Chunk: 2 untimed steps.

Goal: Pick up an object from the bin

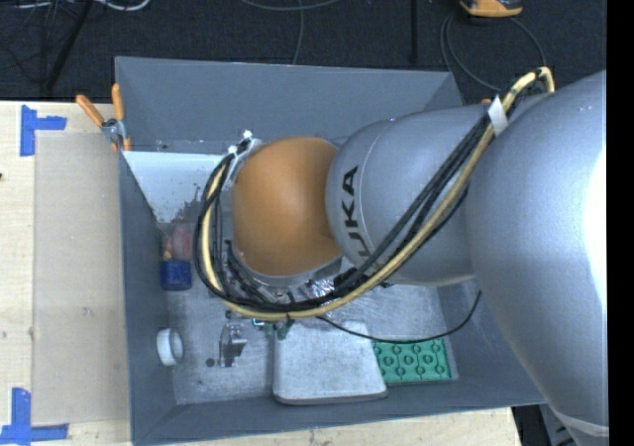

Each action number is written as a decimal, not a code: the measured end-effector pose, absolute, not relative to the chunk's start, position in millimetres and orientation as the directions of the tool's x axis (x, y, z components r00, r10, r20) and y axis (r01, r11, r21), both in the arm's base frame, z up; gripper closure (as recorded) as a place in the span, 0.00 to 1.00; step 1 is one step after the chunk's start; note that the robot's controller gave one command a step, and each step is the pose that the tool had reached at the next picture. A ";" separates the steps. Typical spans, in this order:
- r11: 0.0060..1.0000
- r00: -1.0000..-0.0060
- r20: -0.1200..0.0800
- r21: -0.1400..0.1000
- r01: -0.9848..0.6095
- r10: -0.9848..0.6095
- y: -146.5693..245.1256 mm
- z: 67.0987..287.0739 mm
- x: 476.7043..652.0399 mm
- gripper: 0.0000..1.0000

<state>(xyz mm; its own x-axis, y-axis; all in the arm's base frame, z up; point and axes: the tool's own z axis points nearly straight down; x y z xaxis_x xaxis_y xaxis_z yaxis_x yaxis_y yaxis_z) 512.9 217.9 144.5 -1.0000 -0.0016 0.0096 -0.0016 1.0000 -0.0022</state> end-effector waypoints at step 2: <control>0.996 -0.996 -0.002 0.003 -0.094 -0.094 127.9 71.8 502.6 0.00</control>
Offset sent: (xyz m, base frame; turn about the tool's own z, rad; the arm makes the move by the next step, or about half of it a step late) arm -0.0401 -0.0607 -0.0711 -0.2002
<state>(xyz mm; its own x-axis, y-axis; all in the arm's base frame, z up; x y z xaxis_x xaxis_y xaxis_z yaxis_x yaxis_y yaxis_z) 502.6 127.9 71.8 -0.9956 -0.0939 -0.0019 -0.0939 0.9956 0.0035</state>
